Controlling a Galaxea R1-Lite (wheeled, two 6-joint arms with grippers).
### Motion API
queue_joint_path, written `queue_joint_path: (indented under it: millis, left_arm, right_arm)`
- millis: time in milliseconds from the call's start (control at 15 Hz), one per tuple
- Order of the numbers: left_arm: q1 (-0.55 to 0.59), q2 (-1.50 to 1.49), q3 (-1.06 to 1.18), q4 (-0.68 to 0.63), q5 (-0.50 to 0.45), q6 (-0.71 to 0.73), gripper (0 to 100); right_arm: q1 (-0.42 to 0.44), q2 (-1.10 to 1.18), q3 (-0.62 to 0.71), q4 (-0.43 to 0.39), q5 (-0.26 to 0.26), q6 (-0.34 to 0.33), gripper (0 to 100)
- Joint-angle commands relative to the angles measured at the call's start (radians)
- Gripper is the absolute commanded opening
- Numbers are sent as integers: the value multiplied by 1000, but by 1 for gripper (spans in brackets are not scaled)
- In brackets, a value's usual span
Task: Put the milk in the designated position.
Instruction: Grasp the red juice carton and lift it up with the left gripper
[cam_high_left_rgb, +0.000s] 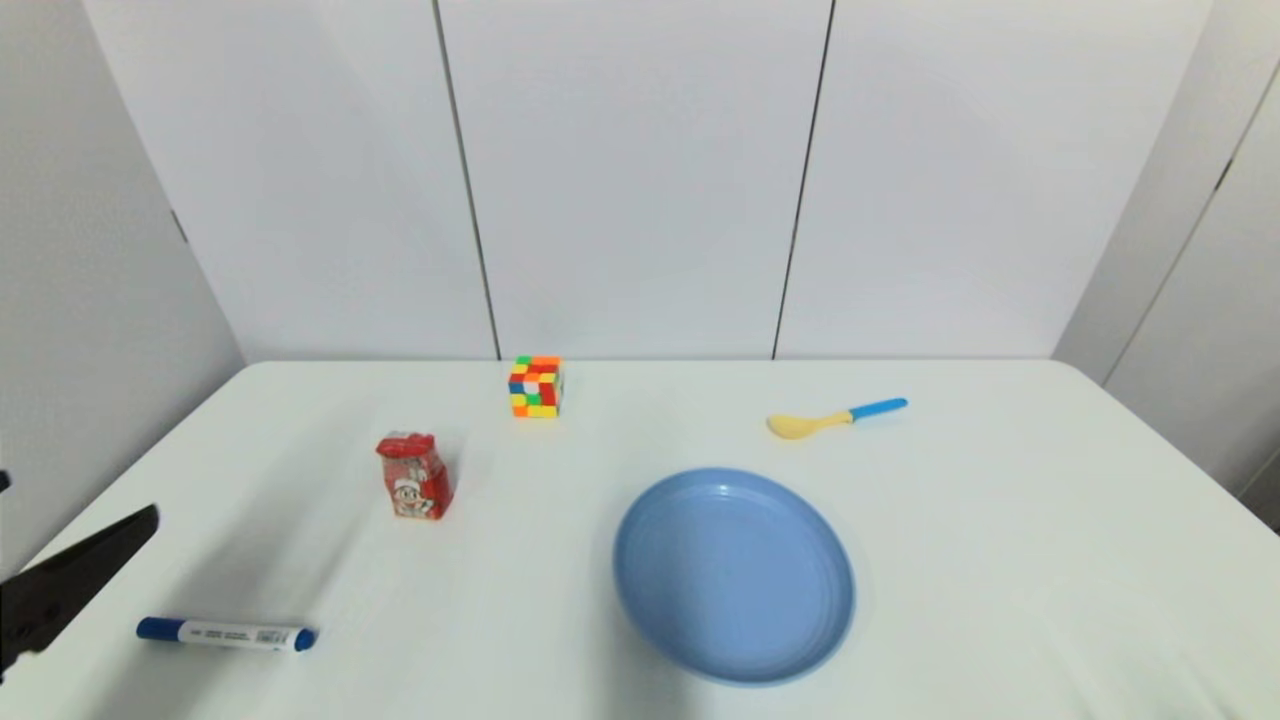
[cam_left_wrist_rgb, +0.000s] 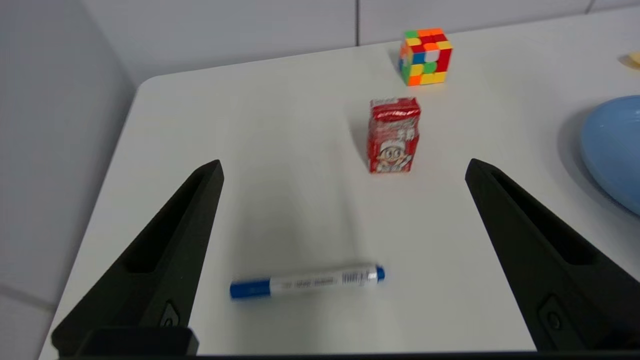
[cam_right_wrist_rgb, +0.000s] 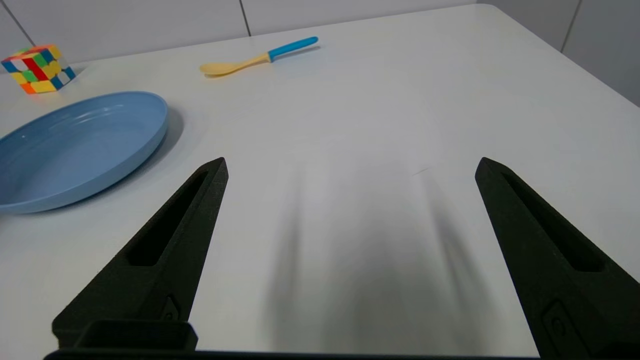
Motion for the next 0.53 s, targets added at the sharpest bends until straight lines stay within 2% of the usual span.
queue_joint_path:
  millis: [67, 267, 400, 533]
  left_arm:
    - [-1, 501, -162, -206, -308, 171, 100]
    - [128, 668, -191, -293, -550, 349, 100]
    - [239, 780, -245, -301, -758, 493, 100]
    - [318, 854, -291, -298, -891, 607, 100]
  right_arm:
    - [0, 1, 0, 0, 0, 1, 100]
    - [0, 1, 0, 0, 0, 1, 100]
    - [0, 1, 0, 0, 0, 1, 100]
    - [0, 1, 0, -1, 0, 1, 100]
